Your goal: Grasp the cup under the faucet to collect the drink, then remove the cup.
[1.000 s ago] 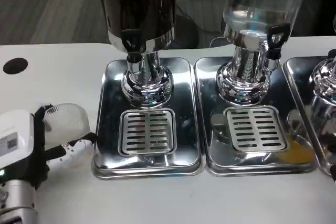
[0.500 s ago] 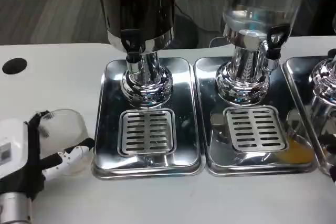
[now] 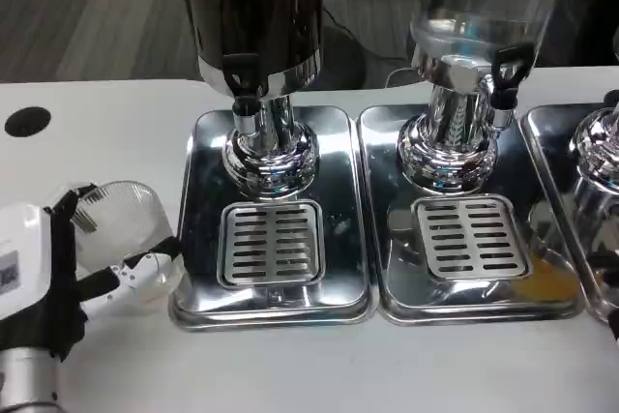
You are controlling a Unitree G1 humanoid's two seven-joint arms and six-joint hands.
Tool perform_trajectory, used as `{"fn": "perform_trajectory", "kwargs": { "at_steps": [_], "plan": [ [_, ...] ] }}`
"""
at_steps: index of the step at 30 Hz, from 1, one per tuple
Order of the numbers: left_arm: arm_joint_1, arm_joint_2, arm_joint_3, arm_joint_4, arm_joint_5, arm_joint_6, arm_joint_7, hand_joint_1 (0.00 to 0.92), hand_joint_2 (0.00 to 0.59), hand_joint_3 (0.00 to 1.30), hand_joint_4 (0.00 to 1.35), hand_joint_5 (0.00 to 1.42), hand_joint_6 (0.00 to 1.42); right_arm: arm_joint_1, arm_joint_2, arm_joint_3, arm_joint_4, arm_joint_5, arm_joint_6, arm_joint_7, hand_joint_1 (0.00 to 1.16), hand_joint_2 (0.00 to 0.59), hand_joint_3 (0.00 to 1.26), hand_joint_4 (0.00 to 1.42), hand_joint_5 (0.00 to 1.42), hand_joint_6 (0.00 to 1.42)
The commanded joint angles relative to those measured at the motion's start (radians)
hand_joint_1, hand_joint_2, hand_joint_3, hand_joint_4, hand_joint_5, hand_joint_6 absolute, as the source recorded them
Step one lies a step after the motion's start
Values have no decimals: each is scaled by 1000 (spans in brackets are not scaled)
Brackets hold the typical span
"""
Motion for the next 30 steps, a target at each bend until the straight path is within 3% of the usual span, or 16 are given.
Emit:
{"fn": "perform_trajectory", "kwargs": {
  "at_steps": [1,30],
  "plan": [
    [-13,-10,9,-38,7,-24,29,360,112,504,539,694,878,8,-4,-9,7,12,-22,-5,398,389,286,211,245,97],
    [-283,-81,-175,258,32,-21,16,360,113,504,539,694,887,5,-13,-22,40,23,-32,-3,398,389,292,211,245,97]
  ]
}}
